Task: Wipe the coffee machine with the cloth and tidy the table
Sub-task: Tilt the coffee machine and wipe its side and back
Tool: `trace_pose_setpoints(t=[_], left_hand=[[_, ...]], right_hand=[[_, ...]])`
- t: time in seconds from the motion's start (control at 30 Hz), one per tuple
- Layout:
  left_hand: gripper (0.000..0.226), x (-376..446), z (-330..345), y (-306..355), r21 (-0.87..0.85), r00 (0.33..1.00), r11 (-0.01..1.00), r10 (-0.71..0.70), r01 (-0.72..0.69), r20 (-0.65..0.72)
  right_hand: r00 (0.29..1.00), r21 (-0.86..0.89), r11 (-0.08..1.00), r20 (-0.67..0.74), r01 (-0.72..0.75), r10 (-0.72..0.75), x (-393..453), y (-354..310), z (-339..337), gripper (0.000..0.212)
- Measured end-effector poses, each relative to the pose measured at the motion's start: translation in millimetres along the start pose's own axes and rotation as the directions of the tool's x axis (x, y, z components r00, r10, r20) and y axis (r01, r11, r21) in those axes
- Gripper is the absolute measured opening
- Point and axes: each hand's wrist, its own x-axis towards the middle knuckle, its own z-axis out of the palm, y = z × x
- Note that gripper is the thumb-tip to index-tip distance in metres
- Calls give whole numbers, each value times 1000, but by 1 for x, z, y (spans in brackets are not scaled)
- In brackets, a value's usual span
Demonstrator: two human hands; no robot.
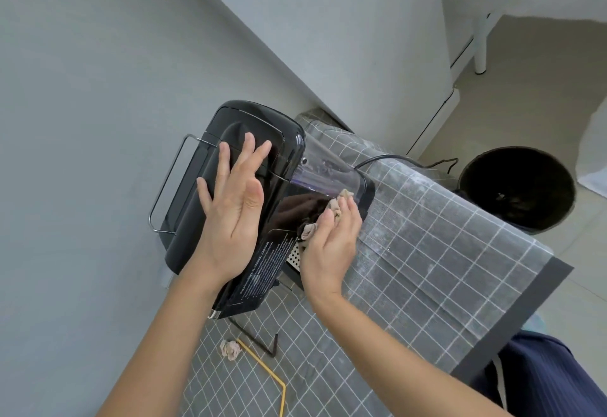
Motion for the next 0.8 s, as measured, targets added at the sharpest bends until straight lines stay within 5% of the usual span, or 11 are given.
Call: trace_pose_setpoints(t=[0.23, 0.4, 0.47, 0.63, 0.8], left_hand=[[57, 0, 0, -1, 18, 1000, 1000, 5, -5, -11], [55, 0, 0, -1, 22, 1000, 1000, 7, -6, -8], [54, 0, -1, -1, 22, 1000, 1000, 6, -6, -3], [53, 1, 0, -2, 15, 1000, 1000, -2, 2, 0], [58, -1, 0, -1, 5, 1000, 1000, -5, 5, -4]], right_hand=[[901, 78, 900, 35, 429, -433, -19, -38, -11, 27], [814, -6, 817, 96, 577, -573, -3, -25, -14, 37], [807, -59, 806, 105, 588, -581, 12, -1, -16, 37], [917, -191, 898, 120, 397, -380, 43, 47, -31, 42], [921, -98, 917, 92, 387, -379, 35, 8, -31, 28]])
